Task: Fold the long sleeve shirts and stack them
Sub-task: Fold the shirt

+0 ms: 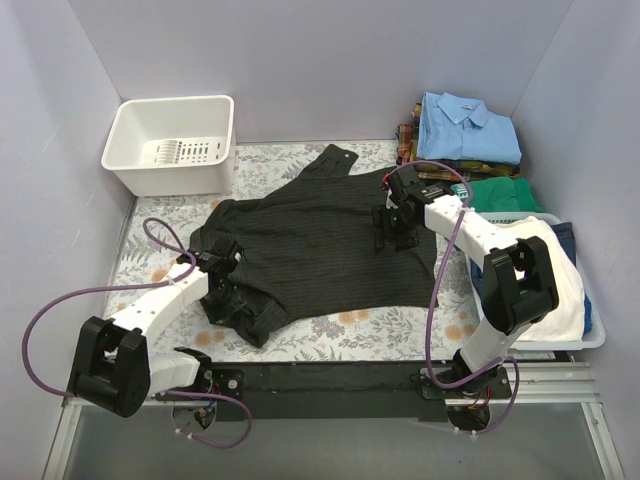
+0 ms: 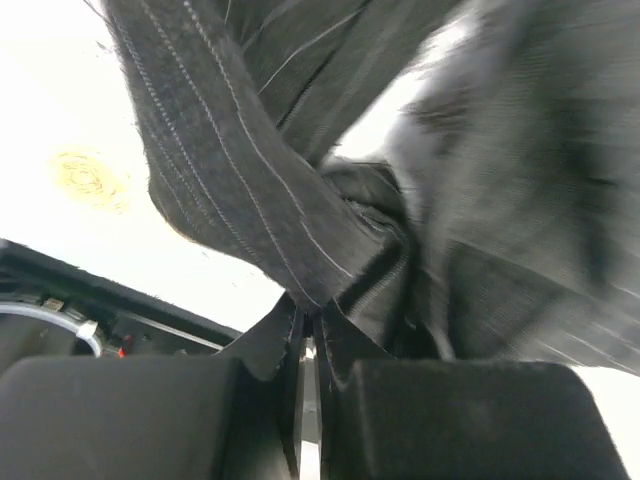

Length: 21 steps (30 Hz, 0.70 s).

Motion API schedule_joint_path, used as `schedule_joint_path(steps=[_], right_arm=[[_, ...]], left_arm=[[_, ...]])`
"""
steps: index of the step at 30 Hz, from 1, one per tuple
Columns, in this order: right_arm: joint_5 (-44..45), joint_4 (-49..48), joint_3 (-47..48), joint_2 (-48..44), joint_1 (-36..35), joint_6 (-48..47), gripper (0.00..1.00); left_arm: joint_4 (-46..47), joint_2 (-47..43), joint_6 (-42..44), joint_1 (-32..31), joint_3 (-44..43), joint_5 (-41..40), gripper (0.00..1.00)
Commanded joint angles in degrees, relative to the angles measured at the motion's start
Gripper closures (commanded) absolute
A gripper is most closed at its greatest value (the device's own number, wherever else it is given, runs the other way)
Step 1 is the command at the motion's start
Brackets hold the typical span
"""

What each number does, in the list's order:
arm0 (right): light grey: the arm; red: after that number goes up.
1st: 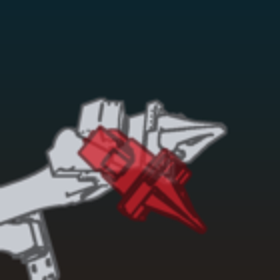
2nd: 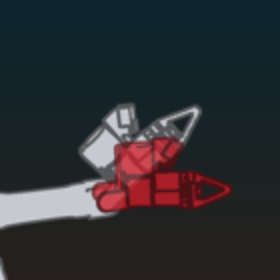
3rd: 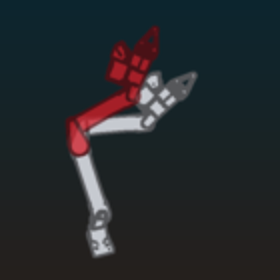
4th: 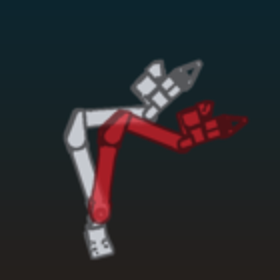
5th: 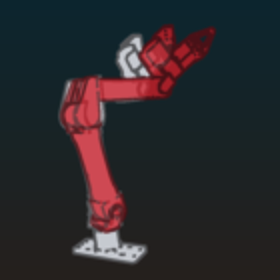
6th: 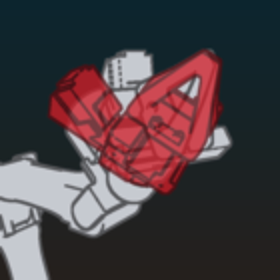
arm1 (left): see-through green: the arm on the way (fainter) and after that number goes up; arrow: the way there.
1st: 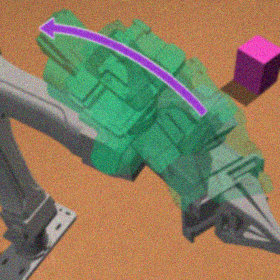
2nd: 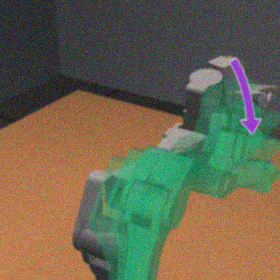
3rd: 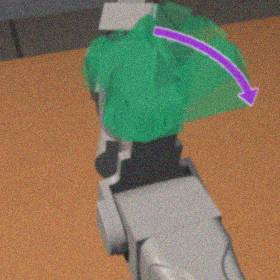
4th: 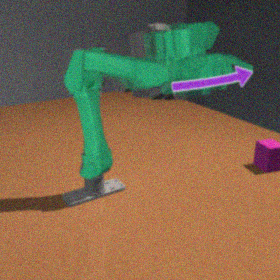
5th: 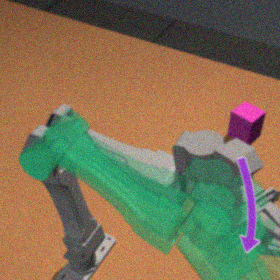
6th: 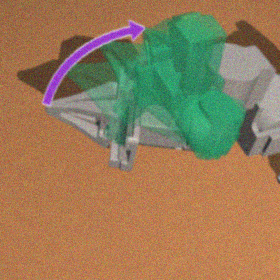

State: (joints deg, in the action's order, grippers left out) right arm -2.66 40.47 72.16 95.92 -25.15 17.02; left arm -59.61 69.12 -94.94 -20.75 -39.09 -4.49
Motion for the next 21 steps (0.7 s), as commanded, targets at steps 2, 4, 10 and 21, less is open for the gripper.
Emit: schedule_joint_path(steps=[2,4,10,21], right_arm=[[1.6,1.2,0.7,-2.9,0.4,-0.2,0.36],[1.7,1.1,0.5,-2.8,0.6,-0.5,0.36],[0.1,0.8,-0.1,-1.1,0.8,-1.5,0.36],[-4.1,-2.7,-8.8,1.4,0.6,-2.5,0.37]], left_arm=[[-10.8,-6.0,0.0,-0.2,-18.4,-13.7,1.00],[-16.3,-8.9,-1.1,-0.2,-24.0,-17.5,1.00],[-19.4,-18.0,-5.6,-0.2,-31.3,-24.2,1.00],[-6.1,-24.1,4.8,-0.2,-33.5,-32.4,1.00]])
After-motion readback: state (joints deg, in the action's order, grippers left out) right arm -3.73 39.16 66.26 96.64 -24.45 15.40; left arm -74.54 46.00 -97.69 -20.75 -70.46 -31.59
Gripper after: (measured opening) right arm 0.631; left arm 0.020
